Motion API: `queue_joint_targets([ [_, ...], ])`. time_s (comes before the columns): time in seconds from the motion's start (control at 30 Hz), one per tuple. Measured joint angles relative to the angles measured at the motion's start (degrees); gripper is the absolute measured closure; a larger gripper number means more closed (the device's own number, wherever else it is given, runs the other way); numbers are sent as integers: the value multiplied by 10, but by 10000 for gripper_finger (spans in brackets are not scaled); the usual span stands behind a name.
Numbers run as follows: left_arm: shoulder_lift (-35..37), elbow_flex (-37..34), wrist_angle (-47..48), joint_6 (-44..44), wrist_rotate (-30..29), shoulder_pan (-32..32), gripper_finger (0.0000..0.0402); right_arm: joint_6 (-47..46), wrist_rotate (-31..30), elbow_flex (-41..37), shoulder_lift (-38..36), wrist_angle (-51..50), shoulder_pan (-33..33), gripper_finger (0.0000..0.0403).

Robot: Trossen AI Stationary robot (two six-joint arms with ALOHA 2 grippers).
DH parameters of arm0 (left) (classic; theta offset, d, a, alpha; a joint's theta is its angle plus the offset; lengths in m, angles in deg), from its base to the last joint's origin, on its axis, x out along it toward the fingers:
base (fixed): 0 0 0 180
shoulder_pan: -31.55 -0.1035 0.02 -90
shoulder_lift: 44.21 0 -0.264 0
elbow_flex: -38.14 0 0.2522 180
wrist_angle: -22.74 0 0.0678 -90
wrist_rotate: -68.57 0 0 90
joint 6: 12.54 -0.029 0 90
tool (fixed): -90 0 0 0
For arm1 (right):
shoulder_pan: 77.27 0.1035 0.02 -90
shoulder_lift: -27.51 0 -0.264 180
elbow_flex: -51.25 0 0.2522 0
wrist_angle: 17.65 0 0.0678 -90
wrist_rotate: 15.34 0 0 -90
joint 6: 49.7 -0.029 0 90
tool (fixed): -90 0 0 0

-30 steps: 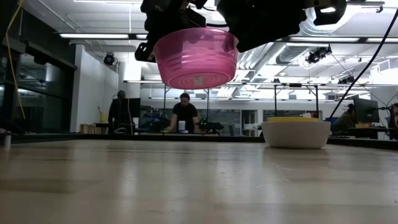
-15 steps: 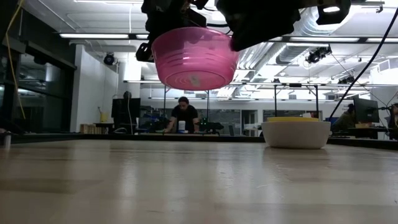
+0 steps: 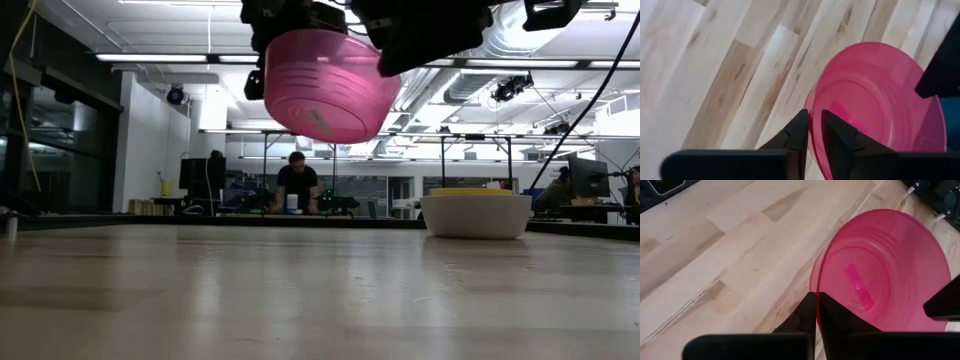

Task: Nest bowls inside each other
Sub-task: Stack the red bowl on the yellow bowl

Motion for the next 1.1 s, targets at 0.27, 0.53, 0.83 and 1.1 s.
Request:
queue_joint_targets([
  [0.27, 0, 0, 1, -57, -9, 1, 294, -6, -6, 0, 0, -16, 3, 400],
  [0.53, 0, 0, 2, -82, -28, 1, 260, -20, 2, 0, 0, -29, 2, 400],
  [0.83, 0, 0, 0, -101, -39, 1, 258, -26, 30, 0, 0, -29, 3, 400],
  [1.1, 0, 0, -1, -114, -56, 0, 258, -47, 41, 0, 3, -47, 6, 400],
])
